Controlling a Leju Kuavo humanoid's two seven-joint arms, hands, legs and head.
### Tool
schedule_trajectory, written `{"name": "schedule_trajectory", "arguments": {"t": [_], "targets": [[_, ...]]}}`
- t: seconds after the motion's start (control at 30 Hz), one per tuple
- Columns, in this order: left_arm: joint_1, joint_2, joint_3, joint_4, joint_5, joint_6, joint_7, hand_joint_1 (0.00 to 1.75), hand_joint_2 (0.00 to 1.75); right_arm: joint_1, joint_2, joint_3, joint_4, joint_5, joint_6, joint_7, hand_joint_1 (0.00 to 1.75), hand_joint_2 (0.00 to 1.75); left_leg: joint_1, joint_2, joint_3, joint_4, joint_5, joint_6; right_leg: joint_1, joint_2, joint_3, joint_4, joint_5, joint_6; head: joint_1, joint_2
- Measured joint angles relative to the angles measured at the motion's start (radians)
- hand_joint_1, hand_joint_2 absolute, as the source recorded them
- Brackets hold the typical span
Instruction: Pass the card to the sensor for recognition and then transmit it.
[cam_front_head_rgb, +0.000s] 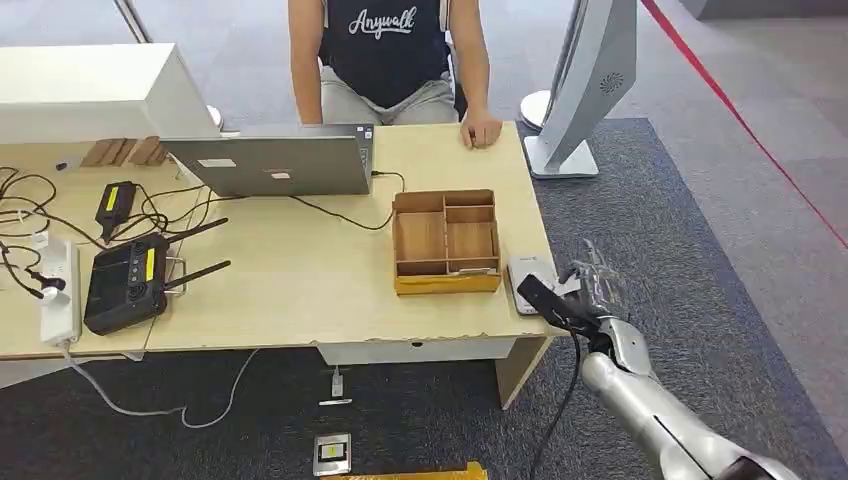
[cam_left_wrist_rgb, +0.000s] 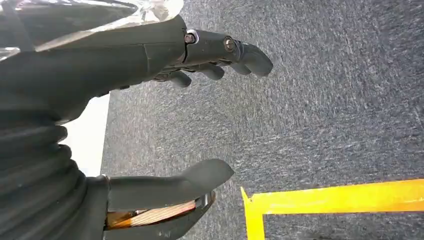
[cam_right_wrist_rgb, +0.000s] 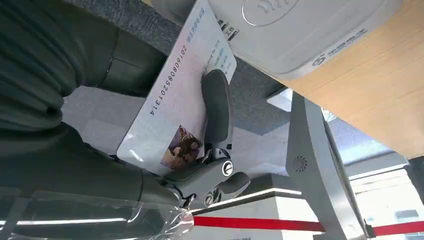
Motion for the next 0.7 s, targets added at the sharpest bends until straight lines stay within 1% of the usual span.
{"name": "schedule_trajectory", "arguments": {"t": [0.2, 0.57, 0.7], "targets": [[0.0, 0.0, -0.001, 0.0, -0.002, 0.0, -0.002, 0.0, 1.75, 0.0, -0.001, 0.0, 0.003, 0.0, 0.0, 0.0, 1.75, 1.75, 0.0, 0.0, 0.001, 0.0, 0.0, 0.0, 0.0, 0.0, 0.001, 0.0, 0.0, 0.0, 0.0, 0.0], [0.0, 0.0, -0.008, 0.0, -0.011, 0.0, -0.009, 0.0, 1.75, 0.011, -0.018, 0.002, -0.002, -0.008, 0.005, 0.015, 1.75, 1.75, 0.0, 0.0, 0.002, 0.0, 0.0, 0.0, 0.0, 0.0, 0.002, 0.0, 0.0, 0.0, 0.0, 0.0], [0.0, 0.0, -0.009, 0.0, -0.012, 0.0, -0.007, 0.0, 1.75, 0.011, -0.025, 0.002, -0.018, -0.01, -0.007, 0.013, 1.75, 1.75, 0.0, 0.0, 0.001, 0.0, 0.0, 0.0, 0.0, 0.0, 0.002, 0.0, 0.0, 0.0, 0.0, 0.0]]}}
